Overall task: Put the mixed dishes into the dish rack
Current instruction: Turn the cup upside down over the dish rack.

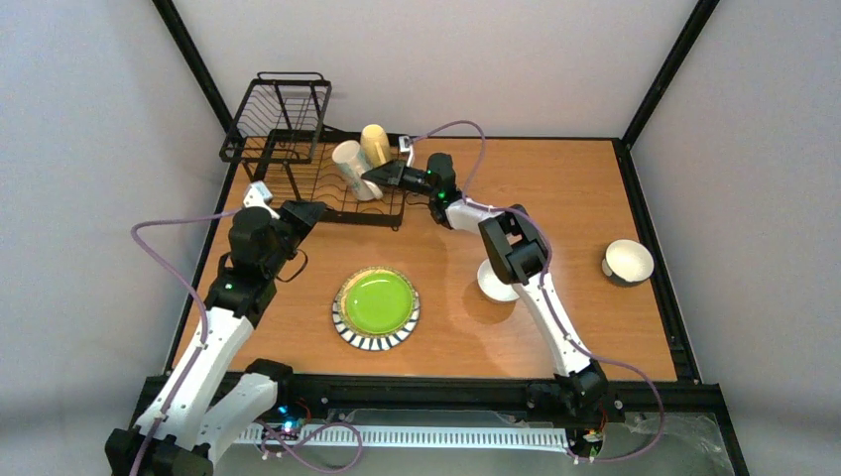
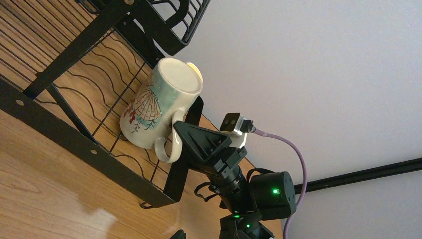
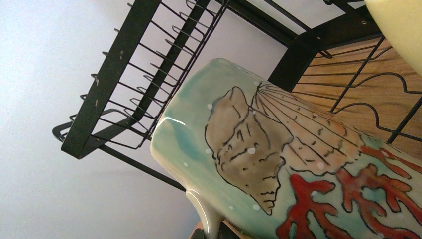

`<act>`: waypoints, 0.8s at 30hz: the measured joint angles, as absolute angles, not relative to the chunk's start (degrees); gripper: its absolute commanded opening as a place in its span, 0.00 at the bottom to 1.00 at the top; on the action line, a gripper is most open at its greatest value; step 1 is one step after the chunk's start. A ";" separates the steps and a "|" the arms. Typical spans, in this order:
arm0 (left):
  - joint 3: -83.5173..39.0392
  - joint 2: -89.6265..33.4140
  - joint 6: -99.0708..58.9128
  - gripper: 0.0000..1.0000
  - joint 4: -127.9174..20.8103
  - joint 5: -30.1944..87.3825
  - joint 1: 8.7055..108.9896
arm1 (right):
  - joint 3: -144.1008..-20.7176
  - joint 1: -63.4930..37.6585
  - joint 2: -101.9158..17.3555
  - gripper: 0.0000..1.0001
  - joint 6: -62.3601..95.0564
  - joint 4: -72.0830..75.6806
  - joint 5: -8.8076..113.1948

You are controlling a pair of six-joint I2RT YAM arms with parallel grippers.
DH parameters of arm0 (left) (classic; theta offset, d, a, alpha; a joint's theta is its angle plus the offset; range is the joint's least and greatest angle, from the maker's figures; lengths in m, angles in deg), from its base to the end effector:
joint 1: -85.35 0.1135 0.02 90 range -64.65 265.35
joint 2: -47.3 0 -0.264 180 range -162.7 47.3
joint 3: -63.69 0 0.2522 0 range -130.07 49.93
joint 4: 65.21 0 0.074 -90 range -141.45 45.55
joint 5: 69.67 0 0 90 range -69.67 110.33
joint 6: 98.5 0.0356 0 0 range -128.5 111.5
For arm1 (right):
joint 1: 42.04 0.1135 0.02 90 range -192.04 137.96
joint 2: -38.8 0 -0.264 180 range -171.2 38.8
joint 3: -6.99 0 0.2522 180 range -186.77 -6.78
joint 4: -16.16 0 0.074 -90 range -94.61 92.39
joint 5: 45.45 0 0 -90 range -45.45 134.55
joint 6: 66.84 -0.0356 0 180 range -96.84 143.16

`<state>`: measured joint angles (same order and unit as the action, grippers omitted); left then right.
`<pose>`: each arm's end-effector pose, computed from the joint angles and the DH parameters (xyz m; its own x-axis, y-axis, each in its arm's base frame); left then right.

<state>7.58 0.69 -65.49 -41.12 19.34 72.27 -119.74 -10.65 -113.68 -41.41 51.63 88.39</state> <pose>0.1886 -0.0432 0.3194 -0.3098 -0.7888 -0.5309 -0.0914 0.5804 -0.8092 0.4819 0.3229 0.1427 -0.8037 0.2727 -0.5289 -0.5417 0.0323 0.8399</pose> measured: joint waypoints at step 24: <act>8.65 0.76 -65.58 0.54 -41.23 19.71 72.27 | -112.46 -10.34 -106.43 0.21 -28.87 41.99 85.00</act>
<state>8.65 0.76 -65.58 -41.23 19.71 72.27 -112.46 -10.34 -106.43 -28.87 41.99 85.00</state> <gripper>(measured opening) 0.539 0.131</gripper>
